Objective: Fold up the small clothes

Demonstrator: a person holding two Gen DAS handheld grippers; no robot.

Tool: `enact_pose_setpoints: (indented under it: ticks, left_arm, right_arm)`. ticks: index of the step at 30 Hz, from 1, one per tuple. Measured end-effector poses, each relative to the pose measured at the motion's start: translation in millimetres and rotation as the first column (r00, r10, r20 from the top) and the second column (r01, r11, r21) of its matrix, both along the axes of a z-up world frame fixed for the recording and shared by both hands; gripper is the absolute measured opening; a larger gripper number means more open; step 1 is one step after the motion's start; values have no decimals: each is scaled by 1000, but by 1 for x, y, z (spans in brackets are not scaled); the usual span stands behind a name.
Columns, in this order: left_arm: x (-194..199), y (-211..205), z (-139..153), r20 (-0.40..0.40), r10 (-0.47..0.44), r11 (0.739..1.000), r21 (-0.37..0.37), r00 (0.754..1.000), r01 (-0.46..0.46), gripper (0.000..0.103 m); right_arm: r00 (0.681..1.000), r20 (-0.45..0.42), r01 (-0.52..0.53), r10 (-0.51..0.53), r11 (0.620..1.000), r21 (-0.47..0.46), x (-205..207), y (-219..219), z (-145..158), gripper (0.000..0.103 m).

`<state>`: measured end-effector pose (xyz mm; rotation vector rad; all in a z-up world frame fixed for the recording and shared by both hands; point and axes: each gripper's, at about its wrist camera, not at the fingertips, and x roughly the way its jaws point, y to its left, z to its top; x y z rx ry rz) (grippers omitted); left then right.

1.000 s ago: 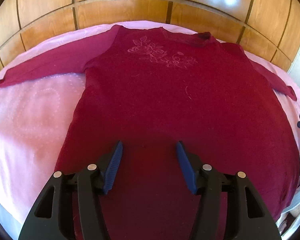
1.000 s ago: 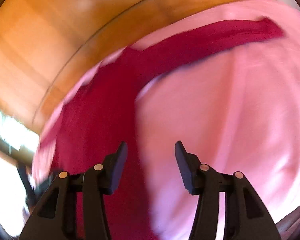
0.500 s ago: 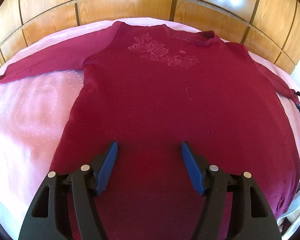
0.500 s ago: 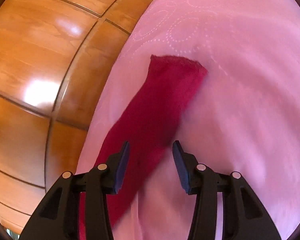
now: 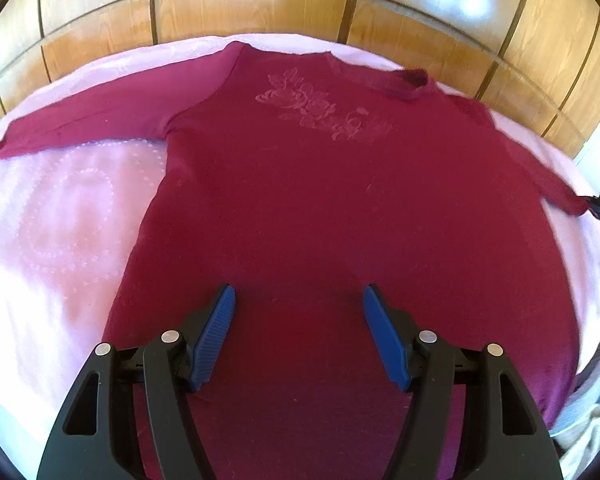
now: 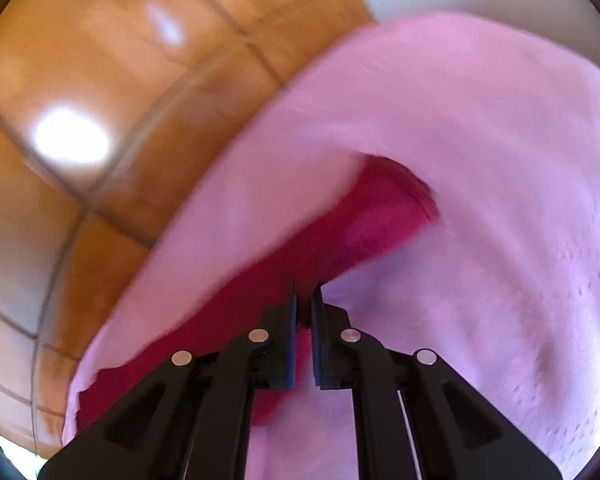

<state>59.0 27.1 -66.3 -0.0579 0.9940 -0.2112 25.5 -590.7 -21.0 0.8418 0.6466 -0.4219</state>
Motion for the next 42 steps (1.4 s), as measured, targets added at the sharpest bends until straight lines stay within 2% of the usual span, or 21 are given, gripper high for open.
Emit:
enact_pose_setpoints:
  ticks: [4, 5, 6, 9, 11, 14, 17, 18, 19, 22, 23, 25, 26, 29, 30, 33, 34, 38, 40, 41, 42]
  left_arm:
    - [-3, -1, 18, 45, -42, 998, -42, 998, 44, 65]
    - [-3, -3, 21, 51, -51, 998, -45, 997, 53, 67]
    - [-3, -3, 24, 56, -60, 997, -52, 997, 63, 74]
    - [3, -2, 31, 63, -68, 992, -99, 996, 74, 83]
    - [11, -1, 32, 37, -77, 989, -127, 996, 82, 89]
    - [19, 4, 35, 37, -63, 984, -165, 997, 68, 89]
    - [30, 11, 39, 34, -37, 980, -193, 999, 43, 96]
    - [34, 14, 39, 31, -30, 978, -204, 999, 36, 99]
    - [39, 17, 40, 27, -19, 975, -221, 999, 24, 99]
    - [54, 26, 42, 15, 8, 962, -273, 1000, -4, 99]
    - [57, 28, 43, 8, 6, 956, -294, 1000, -3, 99]
    - [65, 32, 46, 4, 26, 947, -321, 1000, -23, 99]
    - [69, 33, 48, 9, 34, 946, -323, 999, -29, 98]
    - [89, 30, 48, -6, 31, 942, -335, 999, -32, 76]
    - [97, 28, 47, -13, 34, 942, -335, 999, -36, 75]
    - [119, 21, 41, -48, 26, 935, -353, 999, -41, 75]
    - [126, 18, 39, -49, 28, 936, -350, 998, -43, 75]
    - [158, 7, 28, -46, 51, 948, -311, 998, -63, 74]
    - [175, 0, 19, -72, 43, 944, -323, 997, -64, 58]
    - [184, -6, 14, -91, 24, 943, -328, 996, -53, 43]
    - [190, -10, 10, -107, 19, 945, -323, 994, -53, 36]
  right_arm:
    - [983, 89, -155, 160, 986, -61, 17, 52, 44, 5]
    - [974, 101, -194, 201, 978, -77, 23, 67, 52, 5]
    - [962, 110, -239, 249, 967, -93, 29, 85, 60, 5]
    - [910, 131, -377, 393, 917, -129, 54, 150, 76, 5]
    - [859, 130, -476, 495, 866, -150, 74, 202, 81, 5]
    - [773, 117, -607, 623, 781, -148, 103, 277, 77, 5]
    - [677, 75, -721, 732, 681, -127, 129, 354, 60, 5]
    - [655, 63, -744, 753, 657, -122, 134, 369, 55, 5]
    - [616, 29, -779, 787, 615, -124, 141, 397, 45, 5]
    - [547, -17, -833, 837, 541, -114, 149, 441, 26, 6]
    - [531, -20, -843, 847, 526, -108, 155, 449, 22, 11]
    - [520, 3, -851, 854, 519, -86, 155, 451, 19, 38]
    - [528, 18, -845, 849, 527, -92, 152, 448, 22, 54]
    - [556, 74, -823, 828, 561, -95, 136, 427, 34, 54]
    - [571, 93, -811, 816, 578, -89, 128, 415, 36, 54]
    - [638, 130, -756, 759, 649, -83, 101, 368, 41, 55]
    - [670, 134, -727, 730, 682, -77, 90, 343, 40, 55]
    - [781, 96, -613, 617, 787, -72, 55, 274, 32, 57]
    - [817, 77, -569, 572, 820, -57, 45, 251, 25, 56]
    - [829, 68, -553, 555, 832, -54, 43, 243, 21, 56]
    - [841, 59, -535, 537, 843, -52, 42, 236, 17, 56]
